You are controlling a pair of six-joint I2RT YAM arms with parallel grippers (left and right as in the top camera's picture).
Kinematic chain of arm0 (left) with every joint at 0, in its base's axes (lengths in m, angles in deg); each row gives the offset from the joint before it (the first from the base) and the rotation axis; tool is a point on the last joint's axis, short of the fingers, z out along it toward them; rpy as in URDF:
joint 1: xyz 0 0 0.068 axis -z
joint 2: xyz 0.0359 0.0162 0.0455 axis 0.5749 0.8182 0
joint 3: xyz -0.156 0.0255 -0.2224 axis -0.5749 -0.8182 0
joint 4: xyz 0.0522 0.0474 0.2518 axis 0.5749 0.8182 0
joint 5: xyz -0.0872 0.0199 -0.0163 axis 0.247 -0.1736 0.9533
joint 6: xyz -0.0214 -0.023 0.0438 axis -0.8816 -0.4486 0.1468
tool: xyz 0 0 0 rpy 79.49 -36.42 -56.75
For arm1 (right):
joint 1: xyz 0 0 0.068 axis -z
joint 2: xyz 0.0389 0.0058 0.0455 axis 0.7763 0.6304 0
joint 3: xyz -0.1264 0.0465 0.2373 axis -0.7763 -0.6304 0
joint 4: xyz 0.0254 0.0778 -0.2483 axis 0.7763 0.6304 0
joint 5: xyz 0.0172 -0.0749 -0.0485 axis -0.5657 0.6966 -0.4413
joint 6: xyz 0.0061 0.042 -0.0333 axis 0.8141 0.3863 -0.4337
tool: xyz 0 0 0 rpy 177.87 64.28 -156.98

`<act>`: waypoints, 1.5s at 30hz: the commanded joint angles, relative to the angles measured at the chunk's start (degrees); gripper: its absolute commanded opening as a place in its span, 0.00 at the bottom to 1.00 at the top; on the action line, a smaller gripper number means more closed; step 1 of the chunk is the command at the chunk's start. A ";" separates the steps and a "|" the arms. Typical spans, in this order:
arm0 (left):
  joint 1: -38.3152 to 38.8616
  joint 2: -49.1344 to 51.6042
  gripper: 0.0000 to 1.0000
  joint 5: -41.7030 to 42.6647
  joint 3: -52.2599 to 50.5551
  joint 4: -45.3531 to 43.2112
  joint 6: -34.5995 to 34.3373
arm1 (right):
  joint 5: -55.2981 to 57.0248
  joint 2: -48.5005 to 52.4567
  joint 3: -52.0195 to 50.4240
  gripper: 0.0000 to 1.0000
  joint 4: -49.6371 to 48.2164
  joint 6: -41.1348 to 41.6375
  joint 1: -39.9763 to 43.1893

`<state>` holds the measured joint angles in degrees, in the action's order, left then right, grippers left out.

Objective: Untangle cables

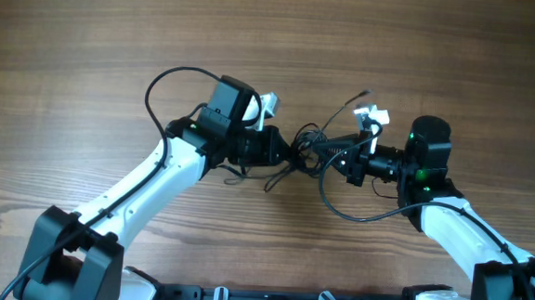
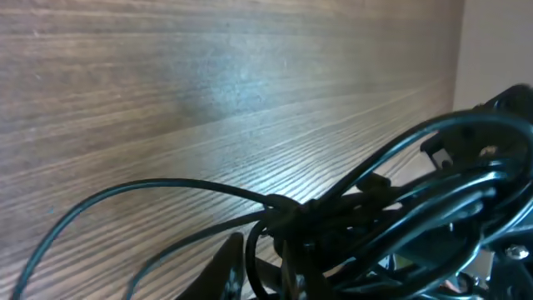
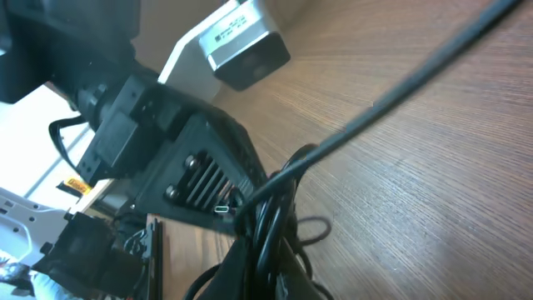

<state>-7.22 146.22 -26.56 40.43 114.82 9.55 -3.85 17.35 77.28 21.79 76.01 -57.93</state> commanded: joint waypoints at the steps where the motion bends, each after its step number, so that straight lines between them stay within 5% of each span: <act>1: 3.91 0.85 0.18 1.81 0.04 0.04 0.90 | -0.94 -0.22 0.37 0.05 -0.55 -0.70 0.07; 4: 5.03 3.98 0.04 1.09 0.04 0.09 0.87 | -0.92 -0.22 0.37 0.05 -0.79 -0.72 0.07; 7: 5.31 8.35 0.04 1.18 0.04 1.64 0.92 | 2.03 -0.22 0.37 0.04 -6.54 4.52 0.09; 12: 3.13 9.20 0.04 -0.04 0.07 10.14 8.41 | 25.83 -0.22 0.37 0.04 -17.77 16.90 0.13; 17: -7.76 8.98 0.04 -4.68 0.07 17.18 8.41 | 33.66 -0.22 0.37 0.04 -17.77 16.85 1.33; 23: -21.97 7.08 0.04 -0.76 0.07 20.22 8.33 | 33.66 -0.22 0.37 0.05 -17.53 16.85 8.72; 29: -24.70 -1.09 0.04 -2.93 2.89 20.39 7.96 | 37.55 -0.22 0.37 0.07 -17.42 17.09 14.21; 31: -28.11 -7.91 0.04 -7.02 4.87 20.39 7.41 | 37.53 -0.22 0.37 0.06 -15.58 22.91 19.02; 34: -32.83 -17.81 0.04 -14.78 5.38 18.82 0.59 | 34.36 -0.22 0.37 0.07 -11.47 27.47 21.42; 35: -33.07 -19.69 0.10 -14.67 5.38 17.75 0.15 | 31.15 -0.22 0.37 0.08 -11.47 27.50 20.85; 36: -32.57 -21.29 0.29 -14.67 5.38 16.44 0.15 | 27.56 -0.22 0.37 0.09 -11.47 27.47 19.54; 38: -30.21 -22.23 0.51 -13.68 5.38 14.91 0.22 | 21.53 -0.17 0.37 0.15 -11.52 27.08 16.24; 41: -23.08 -20.76 0.79 -10.82 5.35 13.05 0.90 | 6.80 -0.17 0.37 0.13 -20.59 17.81 6.58; 45: -12.98 -18.51 0.84 -6.23 5.35 10.19 9.64 | 5.68 -0.17 0.37 0.12 -27.87 16.85 3.67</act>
<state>-25.93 126.20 -37.60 45.33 126.08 11.48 5.79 17.39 76.84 -4.11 95.26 -54.10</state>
